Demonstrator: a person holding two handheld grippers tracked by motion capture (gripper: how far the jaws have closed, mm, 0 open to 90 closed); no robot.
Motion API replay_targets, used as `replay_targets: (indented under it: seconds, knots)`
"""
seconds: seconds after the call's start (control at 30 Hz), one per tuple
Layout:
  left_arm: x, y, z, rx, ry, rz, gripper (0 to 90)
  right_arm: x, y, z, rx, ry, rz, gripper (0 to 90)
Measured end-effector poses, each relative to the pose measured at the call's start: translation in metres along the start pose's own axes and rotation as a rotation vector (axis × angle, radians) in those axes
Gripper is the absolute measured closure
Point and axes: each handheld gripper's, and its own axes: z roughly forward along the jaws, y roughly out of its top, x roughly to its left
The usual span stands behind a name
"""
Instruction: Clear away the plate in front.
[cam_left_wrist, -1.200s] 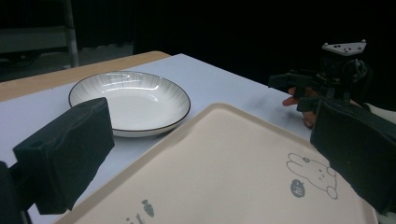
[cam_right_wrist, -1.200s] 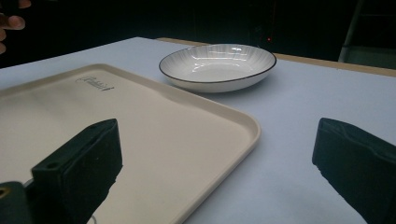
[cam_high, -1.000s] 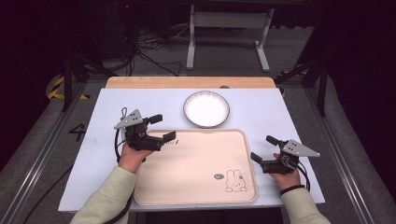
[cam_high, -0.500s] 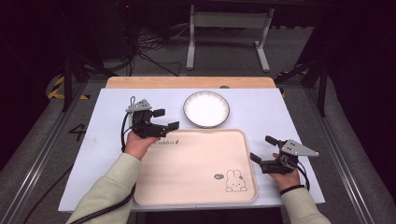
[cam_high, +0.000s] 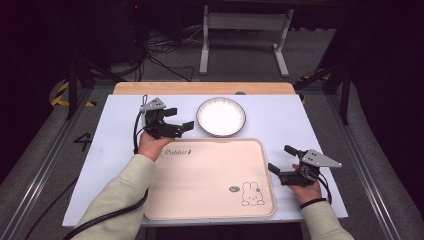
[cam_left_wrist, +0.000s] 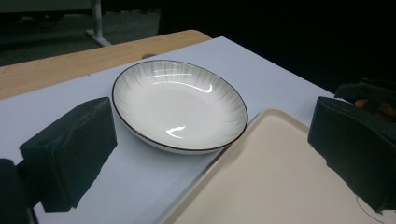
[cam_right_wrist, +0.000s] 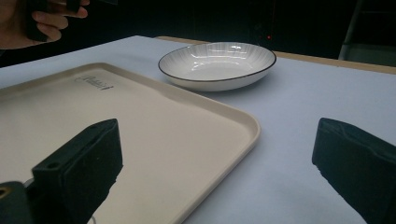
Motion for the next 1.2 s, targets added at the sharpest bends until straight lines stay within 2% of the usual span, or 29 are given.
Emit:
replay_targets:
  seconds: [0.2,0.23,0.3,0.43,0.6,0.67,0.8,0.93,1.07,1.1,1.17,1.2]
  knots:
    - [0.004,0.002,0.005,0.008,-0.004,0.008,1.9,0.000,0.000,0.000,-0.004,-0.001,0.005,1.7]
    - [0.005,0.003,0.007,-0.010,-0.028,0.005,1.9,0.000,0.000,0.000,-0.004,-0.001,0.006,1.7]
    - [0.005,0.005,0.007,-0.044,-0.046,0.027,0.7,0.000,0.000,0.000,-0.005,-0.002,0.007,1.7]
    - [0.005,0.010,0.011,-0.065,-0.027,0.026,0.1,-0.001,0.000,-0.001,-0.004,-0.004,0.015,1.7]
    - [0.007,0.014,0.019,-0.039,-0.010,0.029,0.6,-0.001,0.000,-0.001,-0.005,-0.002,0.015,1.7]
    - [0.007,0.014,0.021,-0.046,0.025,0.030,0.6,-0.001,0.000,-0.001,-0.006,-0.002,0.016,1.7]
    - [0.016,0.013,0.026,-0.062,0.065,0.003,1.0,-0.001,0.000,-0.001,-0.008,-0.008,0.024,2.0]
    - [0.025,0.013,0.031,-0.043,0.082,-0.011,2.7,-0.001,0.000,-0.001,-0.007,-0.006,0.023,1.9]
    - [0.027,0.013,0.036,-0.019,0.066,-0.018,4.2,-0.001,0.000,-0.001,-0.006,-0.008,0.025,1.9]
    - [0.029,0.013,0.039,-0.002,0.041,-0.051,5.3,-0.002,0.000,-0.001,-0.005,-0.009,0.027,1.9]
    - [0.030,0.013,0.040,-0.005,0.041,-0.058,5.4,-0.002,0.000,-0.001,-0.009,-0.013,0.029,2.0]
    - [0.030,0.012,0.041,-0.015,0.040,-0.077,5.4,-0.002,0.000,-0.001,-0.010,-0.012,0.037,1.9]
